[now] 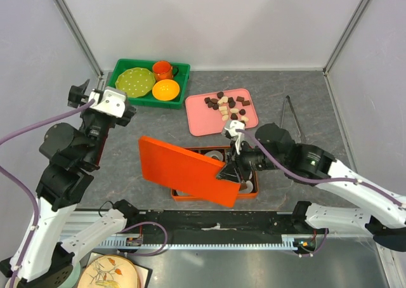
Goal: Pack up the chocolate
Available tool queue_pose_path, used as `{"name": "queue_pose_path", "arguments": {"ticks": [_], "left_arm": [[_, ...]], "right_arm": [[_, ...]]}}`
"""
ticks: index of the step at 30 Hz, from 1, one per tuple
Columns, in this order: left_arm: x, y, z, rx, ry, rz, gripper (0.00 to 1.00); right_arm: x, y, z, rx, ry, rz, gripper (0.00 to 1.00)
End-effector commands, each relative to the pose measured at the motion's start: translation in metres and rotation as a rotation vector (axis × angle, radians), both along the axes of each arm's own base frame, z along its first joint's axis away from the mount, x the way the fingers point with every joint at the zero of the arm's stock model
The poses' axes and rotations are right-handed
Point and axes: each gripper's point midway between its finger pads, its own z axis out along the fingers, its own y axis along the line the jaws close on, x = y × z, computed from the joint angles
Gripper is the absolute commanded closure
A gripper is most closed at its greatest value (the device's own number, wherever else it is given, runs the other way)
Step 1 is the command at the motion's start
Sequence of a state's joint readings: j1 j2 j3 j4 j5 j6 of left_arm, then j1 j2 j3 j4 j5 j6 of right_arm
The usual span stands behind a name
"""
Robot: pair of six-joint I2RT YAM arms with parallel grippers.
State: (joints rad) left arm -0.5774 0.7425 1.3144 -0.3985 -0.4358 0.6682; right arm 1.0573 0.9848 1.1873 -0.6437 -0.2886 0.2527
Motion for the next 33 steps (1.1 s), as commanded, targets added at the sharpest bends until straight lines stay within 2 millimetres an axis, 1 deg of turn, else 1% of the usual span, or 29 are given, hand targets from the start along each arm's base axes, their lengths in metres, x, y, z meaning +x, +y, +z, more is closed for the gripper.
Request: {"name": "queue_pose_path", "arguments": {"ticks": [1,2,3,4,5,6,7,8,9,11,12,13,15,17,22,24,26,27,29,31,32,33], "left_arm": [[0.006,-0.009,-0.014,-0.100,0.068,-0.022,0.01],[0.007,-0.010,-0.029,-0.082,0.131,-0.016,0.01],[0.008,-0.016,-0.037,-0.076,0.161,-0.041,0.01],[0.008,-0.021,-0.044,-0.071,0.185,-0.066,0.01],[0.008,-0.026,-0.056,-0.050,0.225,-0.088,0.01],[0.008,-0.032,-0.062,-0.041,0.251,-0.117,0.01],[0.009,-0.034,-0.070,-0.027,0.280,-0.122,0.01],[0.014,-0.038,-0.080,-0.008,0.318,-0.120,0.01],[0.014,-0.039,-0.089,0.011,0.352,-0.122,0.01],[0.014,-0.044,-0.098,0.030,0.388,-0.149,0.01],[0.013,-0.046,-0.105,0.041,0.412,-0.156,0.01],[0.013,-0.048,-0.111,0.049,0.433,-0.164,0.01],[0.013,-0.052,-0.121,0.062,0.469,-0.181,0.01],[0.012,-0.055,-0.129,0.077,0.498,-0.195,0.01],[0.012,-0.056,-0.145,0.123,0.545,-0.208,0.01],[0.012,-0.057,-0.149,0.129,0.555,-0.210,0.01],[0.011,-0.057,-0.157,0.133,0.579,-0.217,0.01],[0.011,-0.058,-0.160,0.134,0.587,-0.218,0.01],[0.011,-0.058,-0.168,0.138,0.614,-0.222,0.01],[0.010,-0.058,-0.178,0.148,0.643,-0.227,0.01],[0.008,-0.058,-0.184,0.150,0.671,-0.235,0.01],[0.007,-0.058,-0.187,0.149,0.682,-0.242,0.01]], "right_arm": [[-0.009,0.014,-0.007,0.097,0.230,0.064,1.00],[-0.007,0.012,-0.008,0.107,0.248,0.059,1.00],[-0.007,0.010,-0.017,0.104,0.282,0.071,1.00],[0.005,0.008,-0.015,0.133,0.286,0.049,1.00],[0.010,0.006,-0.020,0.136,0.310,0.039,1.00],[0.018,0.001,-0.024,0.151,0.345,0.035,1.00],[0.022,-0.001,-0.029,0.156,0.371,0.030,1.00],[0.026,-0.004,-0.037,0.154,0.400,0.018,1.00],[0.034,-0.007,-0.039,0.164,0.410,0.001,1.00],[0.038,-0.007,-0.051,0.145,0.422,-0.011,1.00],[0.045,-0.008,-0.055,0.140,0.428,-0.027,1.00],[0.047,-0.007,-0.064,0.126,0.466,-0.024,1.00],[0.055,-0.009,-0.077,0.116,0.497,-0.043,1.00],[0.058,-0.012,-0.090,0.100,0.546,-0.048,1.00],[0.064,-0.019,-0.115,0.066,0.615,-0.101,1.00],[0.072,-0.024,-0.125,0.048,0.619,-0.155,0.96],[0.078,-0.028,-0.135,0.026,0.626,-0.187,0.94],[0.078,-0.030,-0.141,0.009,0.634,-0.196,0.92],[0.081,-0.033,-0.153,-0.030,0.634,-0.221,0.86],[0.082,-0.038,-0.166,-0.080,0.642,-0.241,0.83],[0.082,-0.040,-0.170,-0.102,0.641,-0.248,0.78],[0.083,-0.044,-0.178,-0.136,0.634,-0.259,0.77]]}}
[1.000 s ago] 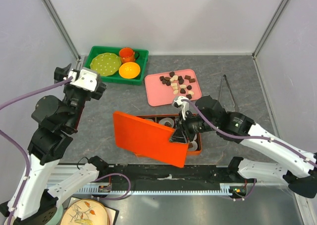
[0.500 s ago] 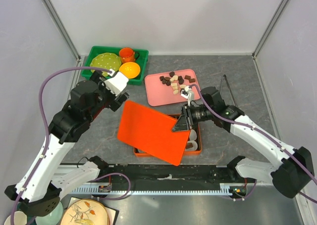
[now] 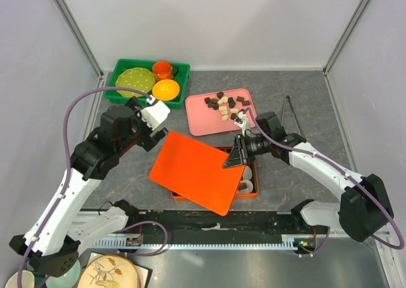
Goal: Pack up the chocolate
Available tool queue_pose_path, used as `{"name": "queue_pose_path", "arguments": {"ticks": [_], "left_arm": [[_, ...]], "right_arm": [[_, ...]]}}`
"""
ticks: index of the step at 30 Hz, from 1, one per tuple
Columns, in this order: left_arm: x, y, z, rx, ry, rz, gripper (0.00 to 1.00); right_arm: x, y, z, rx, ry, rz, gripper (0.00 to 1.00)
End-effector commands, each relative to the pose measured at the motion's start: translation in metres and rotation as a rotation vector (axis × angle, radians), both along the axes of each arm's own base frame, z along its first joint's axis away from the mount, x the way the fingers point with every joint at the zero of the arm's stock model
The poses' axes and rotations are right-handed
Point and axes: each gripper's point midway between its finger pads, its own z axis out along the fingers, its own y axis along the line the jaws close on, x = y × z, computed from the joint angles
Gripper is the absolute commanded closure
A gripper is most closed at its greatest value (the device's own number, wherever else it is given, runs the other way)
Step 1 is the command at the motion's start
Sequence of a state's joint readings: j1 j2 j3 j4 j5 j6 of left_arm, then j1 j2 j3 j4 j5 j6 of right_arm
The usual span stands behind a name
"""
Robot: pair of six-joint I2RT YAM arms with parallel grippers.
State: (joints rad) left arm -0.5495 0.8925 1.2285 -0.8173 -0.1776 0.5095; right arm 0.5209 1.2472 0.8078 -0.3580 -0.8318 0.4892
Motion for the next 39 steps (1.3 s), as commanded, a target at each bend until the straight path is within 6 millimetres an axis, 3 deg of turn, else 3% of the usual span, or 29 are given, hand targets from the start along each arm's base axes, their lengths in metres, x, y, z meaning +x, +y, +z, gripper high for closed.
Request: {"name": "queue_pose_path", "arguments": {"ticks": [1,7,9,18,23,29,33,34,35,39], "left_arm": [[-0.006,-0.004,-0.022,-0.008,0.091,-0.027,0.01],[-0.013,-0.008,-0.054,-0.010,0.234,-0.082,0.02],[-0.016,-0.008,-0.071,0.007,0.296,-0.091,0.02],[-0.017,0.000,-0.135,0.015,0.472,-0.112,0.02],[-0.016,0.003,-0.157,0.017,0.493,-0.118,0.02],[-0.007,0.023,-0.187,0.076,0.482,-0.111,0.05],[0.013,0.045,-0.186,0.074,0.432,-0.086,0.07],[0.018,0.053,-0.187,0.078,0.424,-0.062,0.08],[0.020,0.057,-0.190,0.093,0.423,-0.065,0.09],[0.026,0.058,-0.204,0.085,0.455,-0.065,0.12]], "right_arm": [[0.007,-0.018,-0.041,-0.175,-0.026,-0.020,0.76],[0.012,-0.029,-0.060,-0.255,-0.031,-0.056,0.70],[0.014,-0.031,-0.065,-0.279,-0.020,-0.079,0.58],[0.022,-0.044,-0.088,-0.382,-0.007,-0.148,0.55],[0.022,-0.051,-0.093,-0.416,-0.007,-0.172,0.51],[0.023,-0.065,-0.101,-0.469,0.001,-0.216,0.44],[0.027,-0.068,-0.095,-0.484,-0.014,-0.236,0.32],[0.030,-0.069,-0.093,-0.489,-0.024,-0.244,0.10],[0.029,-0.070,-0.090,-0.493,-0.024,-0.242,0.02],[0.036,-0.069,-0.077,-0.481,-0.058,-0.265,0.02]]}}
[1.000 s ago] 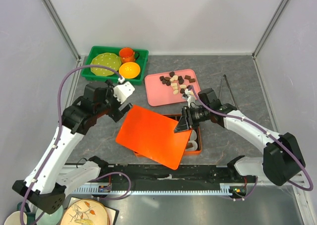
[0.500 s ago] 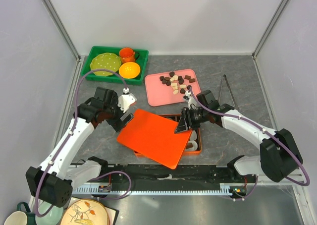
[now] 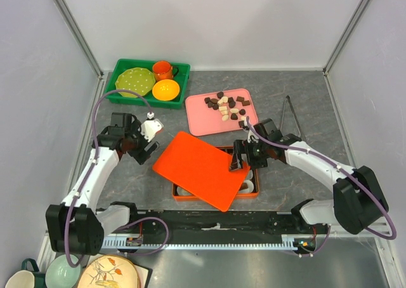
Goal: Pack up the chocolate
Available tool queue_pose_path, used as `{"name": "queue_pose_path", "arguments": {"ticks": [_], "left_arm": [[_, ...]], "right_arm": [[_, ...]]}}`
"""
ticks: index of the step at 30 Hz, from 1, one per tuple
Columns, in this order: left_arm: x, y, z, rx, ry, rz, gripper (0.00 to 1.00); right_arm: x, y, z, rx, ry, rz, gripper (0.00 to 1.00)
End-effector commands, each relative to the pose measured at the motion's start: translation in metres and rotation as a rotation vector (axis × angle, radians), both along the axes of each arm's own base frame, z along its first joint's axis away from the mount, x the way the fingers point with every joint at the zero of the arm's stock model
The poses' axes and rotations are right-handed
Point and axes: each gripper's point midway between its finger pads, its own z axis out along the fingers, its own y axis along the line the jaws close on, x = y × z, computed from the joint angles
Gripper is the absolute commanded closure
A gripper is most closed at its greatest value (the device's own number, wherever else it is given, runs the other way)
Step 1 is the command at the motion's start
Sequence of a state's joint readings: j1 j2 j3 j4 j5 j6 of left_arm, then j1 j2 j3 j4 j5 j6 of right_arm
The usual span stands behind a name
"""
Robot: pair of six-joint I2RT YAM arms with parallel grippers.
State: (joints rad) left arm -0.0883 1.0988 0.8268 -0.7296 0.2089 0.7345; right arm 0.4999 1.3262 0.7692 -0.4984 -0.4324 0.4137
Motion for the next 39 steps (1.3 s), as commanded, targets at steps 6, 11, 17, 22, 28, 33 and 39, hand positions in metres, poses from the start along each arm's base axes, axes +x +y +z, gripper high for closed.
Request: {"name": "queue_pose_path", "arguments": {"ticks": [6,11,17,22,28,33,39], "left_arm": [[0.024,-0.010,-0.016,-0.032,-0.038,-0.072,0.13],[0.034,-0.013,-0.015,-0.052,-0.043,-0.067,0.15],[0.065,0.002,-0.007,0.012,-0.137,-0.032,0.16],[0.092,0.009,0.009,-0.013,-0.193,0.055,0.18],[0.088,-0.012,-0.010,-0.089,-0.142,-0.002,0.20],[0.077,-0.028,-0.040,-0.064,-0.092,-0.060,0.21],[0.073,-0.039,-0.046,-0.045,-0.076,-0.080,0.24]], "right_arm": [[0.019,-0.021,0.042,-0.096,-0.142,-0.072,0.02],[0.022,-0.022,0.080,-0.068,-0.195,-0.099,0.02],[0.033,-0.057,0.086,-0.222,-0.257,-0.205,0.03],[0.045,-0.071,0.075,-0.240,-0.272,-0.295,0.44],[0.055,-0.108,0.044,-0.401,-0.256,-0.461,0.61],[0.046,-0.114,0.001,-0.440,-0.172,-0.504,0.80],[0.072,-0.104,0.019,-0.350,-0.278,-0.568,0.79]]}}
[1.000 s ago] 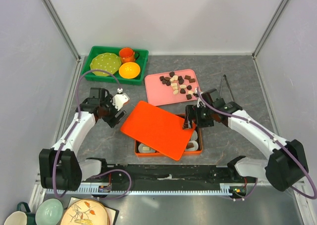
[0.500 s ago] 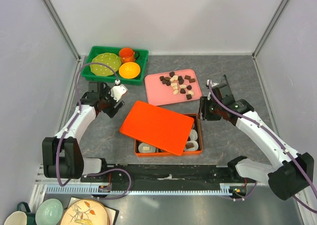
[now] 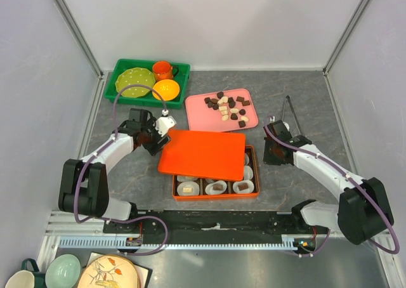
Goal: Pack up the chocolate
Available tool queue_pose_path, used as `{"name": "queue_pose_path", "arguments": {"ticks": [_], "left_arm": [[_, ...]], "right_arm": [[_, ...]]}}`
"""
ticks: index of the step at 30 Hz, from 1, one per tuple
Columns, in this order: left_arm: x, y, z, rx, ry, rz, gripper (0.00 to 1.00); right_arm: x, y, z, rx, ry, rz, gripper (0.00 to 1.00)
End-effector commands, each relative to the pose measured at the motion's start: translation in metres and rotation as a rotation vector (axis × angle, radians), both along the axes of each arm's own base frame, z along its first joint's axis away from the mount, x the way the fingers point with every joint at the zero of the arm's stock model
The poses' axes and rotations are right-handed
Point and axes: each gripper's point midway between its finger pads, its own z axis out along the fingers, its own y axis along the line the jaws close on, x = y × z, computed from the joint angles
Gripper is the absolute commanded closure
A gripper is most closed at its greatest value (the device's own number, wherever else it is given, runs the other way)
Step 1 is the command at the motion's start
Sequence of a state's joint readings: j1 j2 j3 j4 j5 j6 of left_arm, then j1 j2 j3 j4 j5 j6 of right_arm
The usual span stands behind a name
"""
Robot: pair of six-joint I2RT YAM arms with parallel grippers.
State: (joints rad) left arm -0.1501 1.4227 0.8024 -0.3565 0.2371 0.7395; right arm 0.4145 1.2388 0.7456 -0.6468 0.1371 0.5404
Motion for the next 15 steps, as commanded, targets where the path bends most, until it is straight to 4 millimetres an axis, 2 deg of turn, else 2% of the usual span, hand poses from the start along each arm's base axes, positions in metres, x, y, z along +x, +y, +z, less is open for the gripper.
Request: {"name": "queue_pose_path", "arguments": {"ticks": [1,2,5,8,11,13,15], "left_arm": [[0.007,-0.007,0.010,-0.011,-0.055,-0.011,0.24],[0.007,-0.006,0.011,-0.009,-0.060,-0.014,0.24],[0.004,-0.007,0.007,-0.010,-0.045,-0.022,0.24],[0.001,-0.010,0.008,-0.025,-0.045,-0.028,0.24],[-0.003,-0.008,0.008,-0.013,-0.049,-0.037,0.25],[-0.007,-0.006,0.008,-0.003,-0.048,-0.041,0.24],[-0.010,-0.005,0.008,0.000,-0.049,-0.046,0.25]], "right_arm": [[0.046,0.008,0.052,0.072,-0.256,-0.071,0.78],[0.053,0.011,0.064,0.087,-0.292,-0.070,0.77],[0.068,0.022,0.077,0.132,-0.333,-0.056,0.77],[0.076,0.025,0.070,0.145,-0.321,-0.064,0.73],[0.080,0.019,0.059,0.114,-0.306,-0.092,0.76],[0.090,0.016,0.067,0.109,-0.358,-0.116,0.77],[0.110,0.016,0.091,0.115,-0.456,-0.142,0.76]]}}
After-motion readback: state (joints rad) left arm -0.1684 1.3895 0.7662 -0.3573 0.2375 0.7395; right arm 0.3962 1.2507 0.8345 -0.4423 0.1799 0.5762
